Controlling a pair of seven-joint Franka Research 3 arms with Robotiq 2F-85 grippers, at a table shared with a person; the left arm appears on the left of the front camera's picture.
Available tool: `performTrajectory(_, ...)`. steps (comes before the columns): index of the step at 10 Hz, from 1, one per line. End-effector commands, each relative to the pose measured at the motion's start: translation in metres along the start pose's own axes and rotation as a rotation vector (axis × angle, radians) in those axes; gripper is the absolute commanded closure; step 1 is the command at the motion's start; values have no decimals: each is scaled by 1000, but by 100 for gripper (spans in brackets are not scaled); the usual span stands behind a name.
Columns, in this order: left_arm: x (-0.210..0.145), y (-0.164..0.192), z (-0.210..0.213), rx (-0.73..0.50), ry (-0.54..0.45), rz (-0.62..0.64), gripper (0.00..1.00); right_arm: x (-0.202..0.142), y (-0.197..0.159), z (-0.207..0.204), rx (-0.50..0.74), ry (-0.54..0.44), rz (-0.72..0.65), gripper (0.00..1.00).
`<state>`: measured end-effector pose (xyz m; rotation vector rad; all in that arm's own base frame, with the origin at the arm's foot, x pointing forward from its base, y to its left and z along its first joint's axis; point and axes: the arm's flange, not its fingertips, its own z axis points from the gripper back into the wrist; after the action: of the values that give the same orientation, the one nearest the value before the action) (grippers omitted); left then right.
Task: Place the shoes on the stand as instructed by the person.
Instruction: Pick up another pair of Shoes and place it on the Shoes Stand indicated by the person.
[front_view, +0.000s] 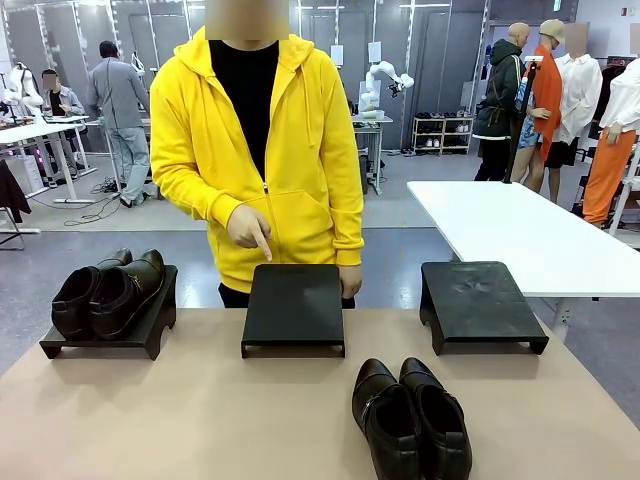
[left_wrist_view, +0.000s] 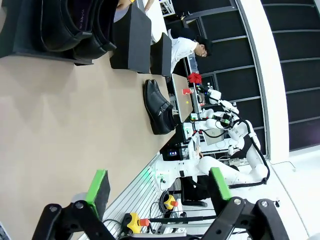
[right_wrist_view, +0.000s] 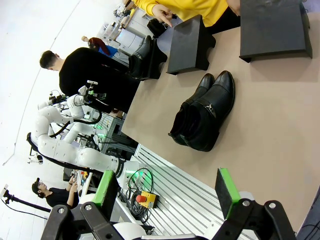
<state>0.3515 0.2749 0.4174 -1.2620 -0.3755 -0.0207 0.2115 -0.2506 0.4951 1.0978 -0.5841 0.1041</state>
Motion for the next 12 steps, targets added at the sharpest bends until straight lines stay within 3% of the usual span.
performTrajectory(1, -1, -1, 0, 0, -4, -6, 0, 0, 1, 1, 0, -3, 4, 0)
performTrajectory(3, -1, -1, 0, 0, -4, -6, 0, 0, 0, 0, 0, 0, 0, 0)
performTrajectory(4, -1, -1, 0, 0, -4, -6, 0, 3, 26, -19, -47, 101, 55, 0)
performTrajectory(8, -1, -1, 0, 0, -4, -6, 0, 27, 126, -128, -203, 287, 100, 0)
performTrajectory(12, -1, -1, 0, 0, -4, -6, 0, 24, 181, -249, -365, 429, 139, 0)
